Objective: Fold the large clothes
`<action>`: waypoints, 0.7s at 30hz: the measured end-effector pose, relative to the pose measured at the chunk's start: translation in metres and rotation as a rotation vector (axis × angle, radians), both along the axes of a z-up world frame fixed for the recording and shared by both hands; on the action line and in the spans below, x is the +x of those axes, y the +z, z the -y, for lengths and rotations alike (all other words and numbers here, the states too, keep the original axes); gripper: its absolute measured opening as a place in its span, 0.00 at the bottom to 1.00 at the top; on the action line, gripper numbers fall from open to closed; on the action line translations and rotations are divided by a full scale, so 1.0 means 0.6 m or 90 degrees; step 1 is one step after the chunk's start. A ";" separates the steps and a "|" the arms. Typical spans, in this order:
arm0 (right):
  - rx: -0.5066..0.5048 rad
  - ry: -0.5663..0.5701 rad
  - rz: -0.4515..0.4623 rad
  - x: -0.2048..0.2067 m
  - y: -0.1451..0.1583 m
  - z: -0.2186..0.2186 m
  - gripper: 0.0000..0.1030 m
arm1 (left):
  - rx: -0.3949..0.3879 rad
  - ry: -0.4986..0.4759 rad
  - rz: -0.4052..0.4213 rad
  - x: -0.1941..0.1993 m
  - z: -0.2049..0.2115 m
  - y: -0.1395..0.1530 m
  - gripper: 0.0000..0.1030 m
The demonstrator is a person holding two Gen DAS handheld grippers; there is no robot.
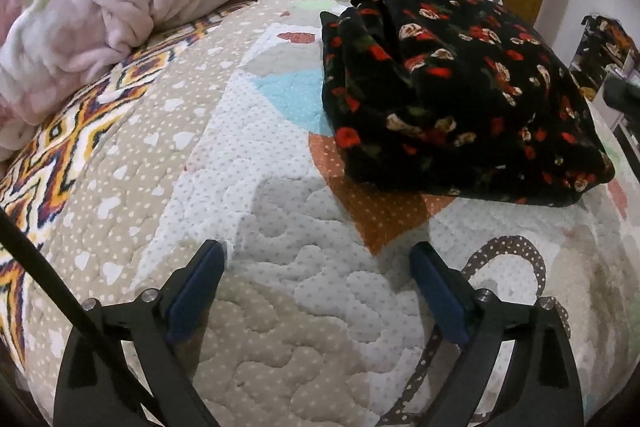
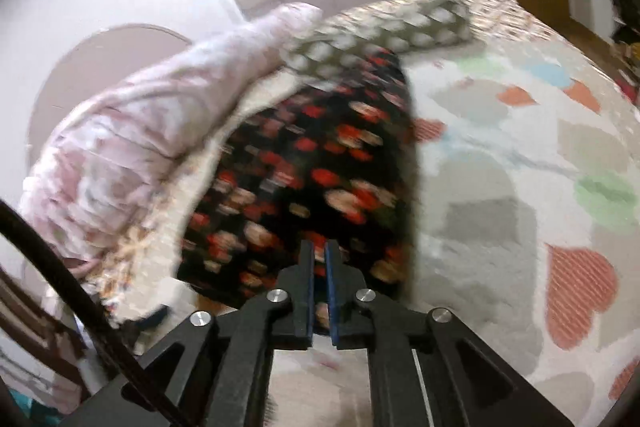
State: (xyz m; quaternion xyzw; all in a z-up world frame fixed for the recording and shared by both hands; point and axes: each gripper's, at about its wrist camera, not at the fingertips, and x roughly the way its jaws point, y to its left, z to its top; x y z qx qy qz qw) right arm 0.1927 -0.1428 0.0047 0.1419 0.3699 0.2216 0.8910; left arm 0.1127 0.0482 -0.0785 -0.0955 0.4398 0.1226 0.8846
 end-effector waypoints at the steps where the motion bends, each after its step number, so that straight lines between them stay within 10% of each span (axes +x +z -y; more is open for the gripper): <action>1: -0.001 0.013 0.007 0.003 0.002 -0.012 0.13 | 0.001 0.000 0.000 0.001 0.000 0.000 0.91; 4: -0.025 0.040 -0.036 0.025 -0.030 -0.051 0.36 | 0.006 0.000 -0.008 0.004 0.000 -0.001 0.93; 21: -0.031 -0.078 -0.051 -0.153 -0.085 0.087 0.57 | 0.040 0.084 -0.085 0.011 0.040 0.007 0.99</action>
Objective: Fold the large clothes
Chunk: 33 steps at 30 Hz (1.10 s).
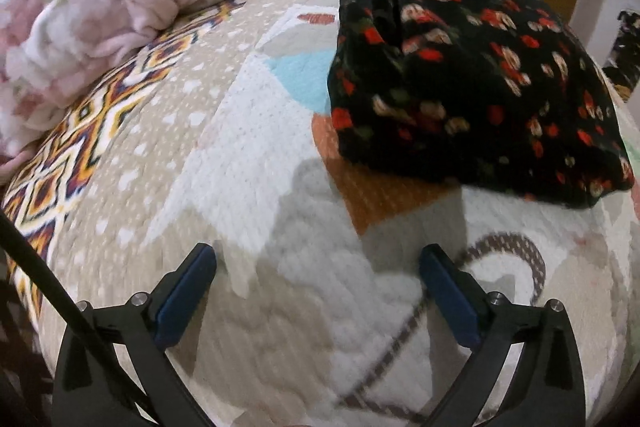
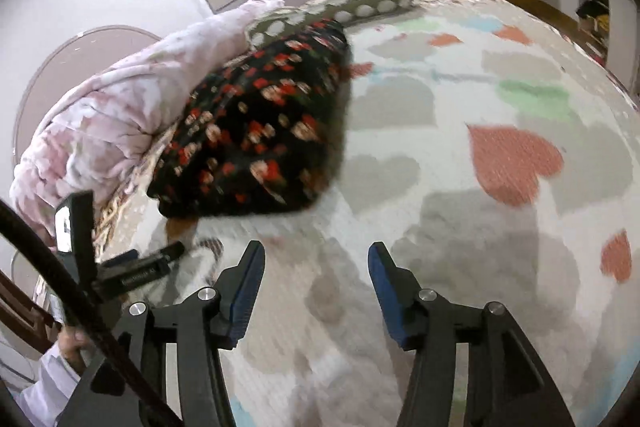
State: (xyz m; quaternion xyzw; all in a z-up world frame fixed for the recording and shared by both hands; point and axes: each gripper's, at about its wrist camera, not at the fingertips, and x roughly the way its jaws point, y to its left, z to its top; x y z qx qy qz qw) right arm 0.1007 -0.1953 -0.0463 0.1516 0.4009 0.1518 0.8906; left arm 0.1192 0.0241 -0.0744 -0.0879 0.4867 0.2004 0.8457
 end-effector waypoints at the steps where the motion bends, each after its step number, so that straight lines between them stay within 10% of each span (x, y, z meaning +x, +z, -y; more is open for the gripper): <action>1: -0.006 -0.005 -0.003 -0.007 -0.005 0.004 0.57 | 0.006 0.008 -0.004 -0.005 0.006 -0.001 0.99; 33: -0.031 -0.028 -0.046 -0.036 -0.049 0.009 0.62 | -0.039 -0.037 0.039 -0.022 -0.006 -0.011 1.00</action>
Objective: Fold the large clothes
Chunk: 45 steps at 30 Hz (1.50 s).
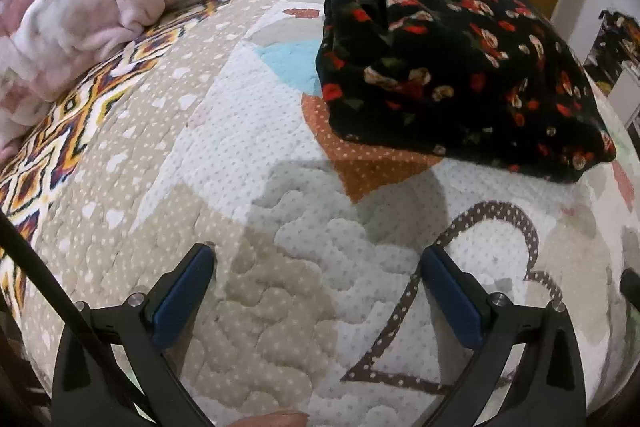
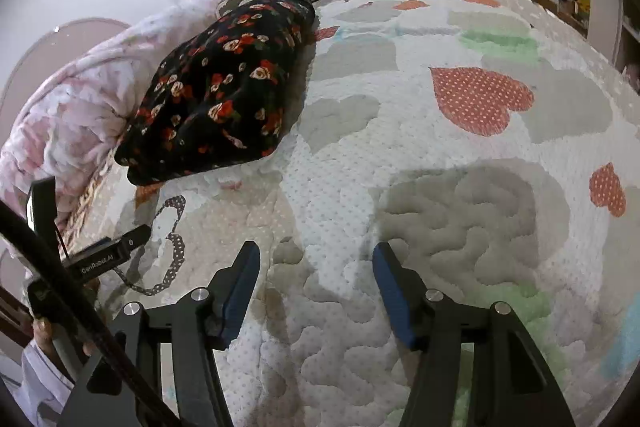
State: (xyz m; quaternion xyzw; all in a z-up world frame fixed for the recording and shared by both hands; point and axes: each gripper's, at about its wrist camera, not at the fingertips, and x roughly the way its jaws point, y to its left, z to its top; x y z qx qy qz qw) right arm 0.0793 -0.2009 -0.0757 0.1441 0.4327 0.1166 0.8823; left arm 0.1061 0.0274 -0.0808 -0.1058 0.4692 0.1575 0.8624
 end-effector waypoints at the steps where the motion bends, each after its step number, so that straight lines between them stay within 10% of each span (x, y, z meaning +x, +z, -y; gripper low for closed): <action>1: -0.008 0.002 -0.001 0.001 0.001 -0.004 0.62 | -0.004 0.005 0.007 0.001 -0.002 0.000 1.00; 19: -0.108 0.010 0.046 -0.013 0.055 -0.066 0.64 | 0.112 -0.012 0.103 -0.078 0.085 0.162 1.00; 45: -0.163 -0.032 0.050 -0.038 0.056 -0.048 0.68 | 0.060 -0.060 0.100 -0.114 0.145 0.168 1.00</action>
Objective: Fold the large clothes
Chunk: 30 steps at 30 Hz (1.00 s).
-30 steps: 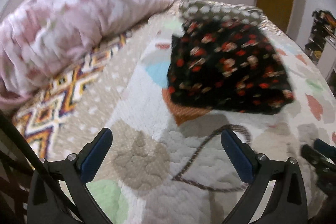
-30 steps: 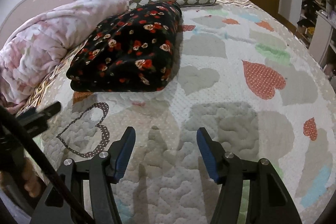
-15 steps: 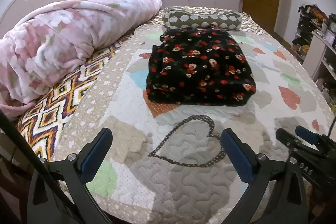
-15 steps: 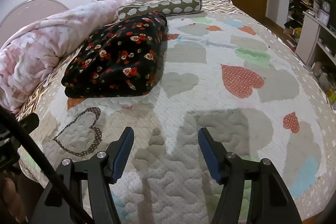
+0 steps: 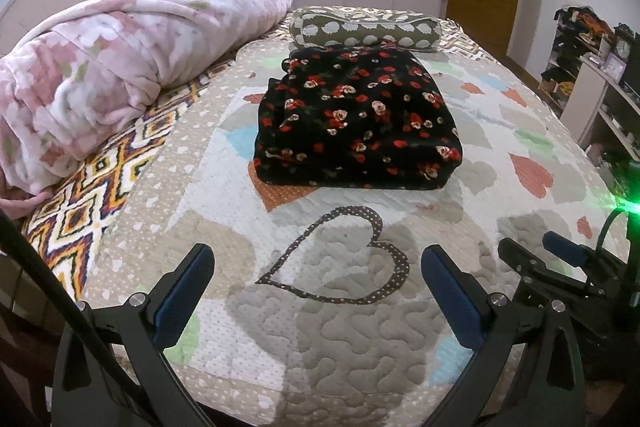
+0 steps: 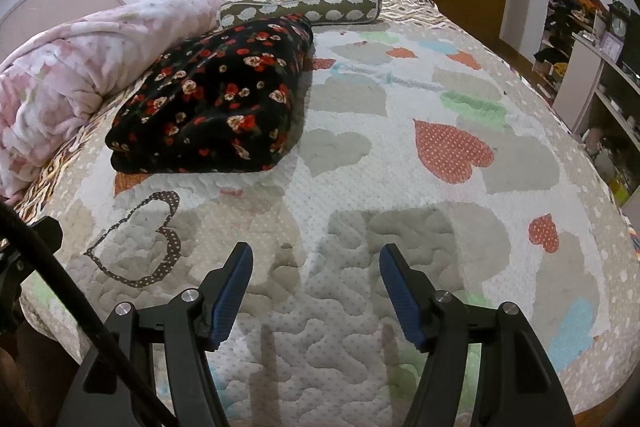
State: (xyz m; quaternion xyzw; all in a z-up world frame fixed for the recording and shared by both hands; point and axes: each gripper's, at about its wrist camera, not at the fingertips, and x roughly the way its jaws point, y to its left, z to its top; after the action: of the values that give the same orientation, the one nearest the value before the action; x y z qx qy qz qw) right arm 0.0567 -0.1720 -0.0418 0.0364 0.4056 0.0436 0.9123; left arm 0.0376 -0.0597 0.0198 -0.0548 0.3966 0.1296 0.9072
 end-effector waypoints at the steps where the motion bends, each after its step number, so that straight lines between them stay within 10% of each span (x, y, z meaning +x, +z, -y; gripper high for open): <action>1: 0.001 -0.003 -0.002 0.001 -0.002 0.002 0.68 | -0.002 -0.001 -0.001 0.000 0.000 -0.001 1.00; 30: -0.030 -0.019 -0.025 0.009 -0.026 0.001 0.70 | -0.035 -0.004 -0.030 0.013 -0.001 -0.030 1.00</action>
State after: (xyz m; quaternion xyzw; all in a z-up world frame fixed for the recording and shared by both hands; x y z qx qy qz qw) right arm 0.0620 -0.1727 -0.0572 0.0220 0.4236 0.0194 0.9054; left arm 0.0452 -0.0592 0.0017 -0.0754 0.4215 0.1173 0.8960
